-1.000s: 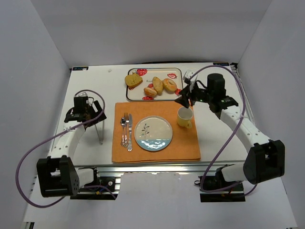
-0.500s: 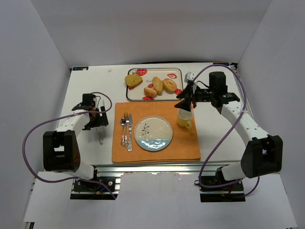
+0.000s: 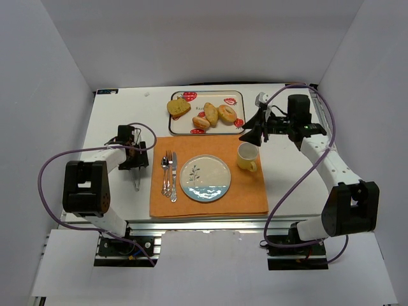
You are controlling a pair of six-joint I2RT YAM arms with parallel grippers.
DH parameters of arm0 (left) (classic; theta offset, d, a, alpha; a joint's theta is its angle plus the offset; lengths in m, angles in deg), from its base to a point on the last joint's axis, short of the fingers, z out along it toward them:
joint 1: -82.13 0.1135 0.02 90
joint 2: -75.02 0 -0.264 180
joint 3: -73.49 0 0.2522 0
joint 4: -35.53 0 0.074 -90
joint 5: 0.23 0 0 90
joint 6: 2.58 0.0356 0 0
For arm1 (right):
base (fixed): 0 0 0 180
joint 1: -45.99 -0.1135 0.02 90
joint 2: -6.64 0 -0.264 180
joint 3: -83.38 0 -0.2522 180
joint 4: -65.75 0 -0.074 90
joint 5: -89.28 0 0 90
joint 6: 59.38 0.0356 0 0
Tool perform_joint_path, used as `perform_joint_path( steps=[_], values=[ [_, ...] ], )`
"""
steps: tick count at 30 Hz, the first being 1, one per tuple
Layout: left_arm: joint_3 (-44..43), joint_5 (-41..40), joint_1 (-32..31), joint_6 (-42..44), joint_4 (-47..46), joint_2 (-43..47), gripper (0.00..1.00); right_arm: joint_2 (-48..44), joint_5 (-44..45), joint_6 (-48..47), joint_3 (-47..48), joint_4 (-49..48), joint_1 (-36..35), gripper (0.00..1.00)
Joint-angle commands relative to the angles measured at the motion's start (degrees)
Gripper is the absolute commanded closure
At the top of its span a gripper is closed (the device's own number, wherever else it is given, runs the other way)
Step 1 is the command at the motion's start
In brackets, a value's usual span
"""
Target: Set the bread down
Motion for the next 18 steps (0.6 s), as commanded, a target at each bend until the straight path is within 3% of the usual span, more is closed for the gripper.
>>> perform_joint_path(
  steps=[1,8,14,18],
  values=[
    [2.4,-0.7,0.0,-0.6,-3.8,-1.2,0.19,-0.2,-2.5,2.2,0.7,-2.6,1.7,0.39],
    [3.6,-0.4,0.7,-2.8,-6.9,-3.3,0.35,-0.2,-3.4,3.2,0.6,-3.1,3.0,0.39],
    [3.9,0.7,1.1,-3.7,-7.2,-2.8,0.86,-0.9,-3.9,3.4,0.1,-3.0,4.0,0.39],
    [2.0,4.2,0.8,-5.6,-6.5,2.1,0.90,-1.6,-4.2,3.3,-0.4,-3.0,4.7,0.39]
  ],
)
